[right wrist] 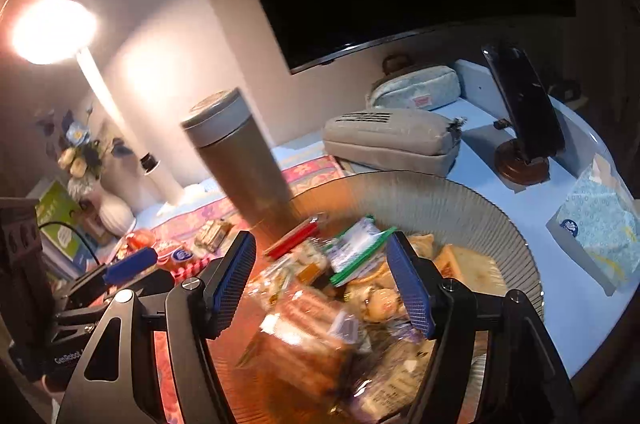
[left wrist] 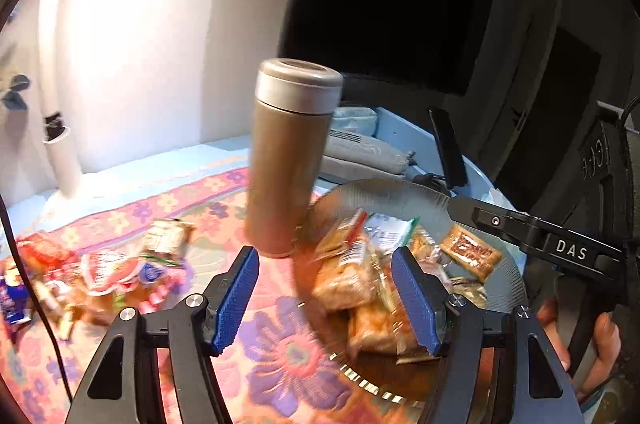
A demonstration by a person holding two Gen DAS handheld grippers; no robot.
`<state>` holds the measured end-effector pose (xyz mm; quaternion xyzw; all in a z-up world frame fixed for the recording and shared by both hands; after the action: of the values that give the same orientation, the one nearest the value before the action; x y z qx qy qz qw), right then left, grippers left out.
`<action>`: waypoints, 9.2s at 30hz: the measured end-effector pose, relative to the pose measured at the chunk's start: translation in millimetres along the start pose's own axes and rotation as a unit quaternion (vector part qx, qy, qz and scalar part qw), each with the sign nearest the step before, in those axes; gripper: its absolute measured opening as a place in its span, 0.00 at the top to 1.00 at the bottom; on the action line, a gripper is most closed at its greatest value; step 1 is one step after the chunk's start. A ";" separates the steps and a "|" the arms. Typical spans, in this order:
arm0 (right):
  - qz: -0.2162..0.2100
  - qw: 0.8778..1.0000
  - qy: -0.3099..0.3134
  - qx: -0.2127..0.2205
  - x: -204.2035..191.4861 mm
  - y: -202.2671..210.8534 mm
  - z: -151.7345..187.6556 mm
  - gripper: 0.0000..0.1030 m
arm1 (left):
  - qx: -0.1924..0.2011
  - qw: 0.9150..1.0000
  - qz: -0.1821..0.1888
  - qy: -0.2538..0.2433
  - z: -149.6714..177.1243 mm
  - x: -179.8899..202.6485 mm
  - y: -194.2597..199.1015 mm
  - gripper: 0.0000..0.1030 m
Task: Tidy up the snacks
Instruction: 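Carry both packs to the amber glass plate and release them, then grasp the red-and-white bread bag with the right gripper while the left gripper grasps the pink stick pack, then carry the bread bag and stick pack to the amber plate and release them, then move both tools back toward the remaining snacks on the table, then grasp the yellow cake pack with the right gripper while the left gripper grasps the blue chip bag, then carry the yellow cake pack and blue chip bag to the amber plate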
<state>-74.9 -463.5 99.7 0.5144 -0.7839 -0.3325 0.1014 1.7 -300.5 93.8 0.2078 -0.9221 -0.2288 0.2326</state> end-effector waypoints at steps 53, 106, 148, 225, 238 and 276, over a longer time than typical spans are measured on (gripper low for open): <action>-0.036 0.969 0.193 -0.150 -269.8 -130.5 50.3 0.23 | 0.006 0.926 -0.295 0.237 84.4 -414.7 181.4 0.36; -0.115 0.964 0.200 -0.135 -201.0 4.8 121.0 0.31 | 0.033 0.975 -0.209 0.071 98.0 -117.9 181.5 0.80; 0.060 0.996 0.025 -0.055 62.5 -12.6 -17.8 0.26 | -0.053 0.998 -0.035 -0.025 5.1 29.9 -44.2 0.21; -0.131 0.937 0.299 -0.124 -343.6 -154.1 97.2 0.21 | -0.013 0.977 -0.179 0.112 53.3 -337.0 127.6 0.10; -0.128 0.930 0.326 -0.111 -356.1 -156.4 107.7 0.41 | -0.061 0.989 -0.105 0.081 58.5 -321.6 104.2 0.03; -0.128 0.938 0.260 -0.192 -226.3 -4.0 180.9 0.34 | -0.111 0.975 -0.171 0.086 165.7 -153.2 187.7 0.21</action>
<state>-60.7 -191.3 1.5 0.6496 -0.5790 -0.3417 0.3549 -13.6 -19.7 9.6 0.3541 -0.8184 -0.3476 0.2898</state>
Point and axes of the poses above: each gripper's, at about its wrist camera, not at the fingertips, and y roughly against the way its jaws point, x to its right, z to its underside, the point moved 5 cm from there along -y, roughly the way its jaws point, and after that the axes turned 14 degrees about z, right-handed, at the moved point
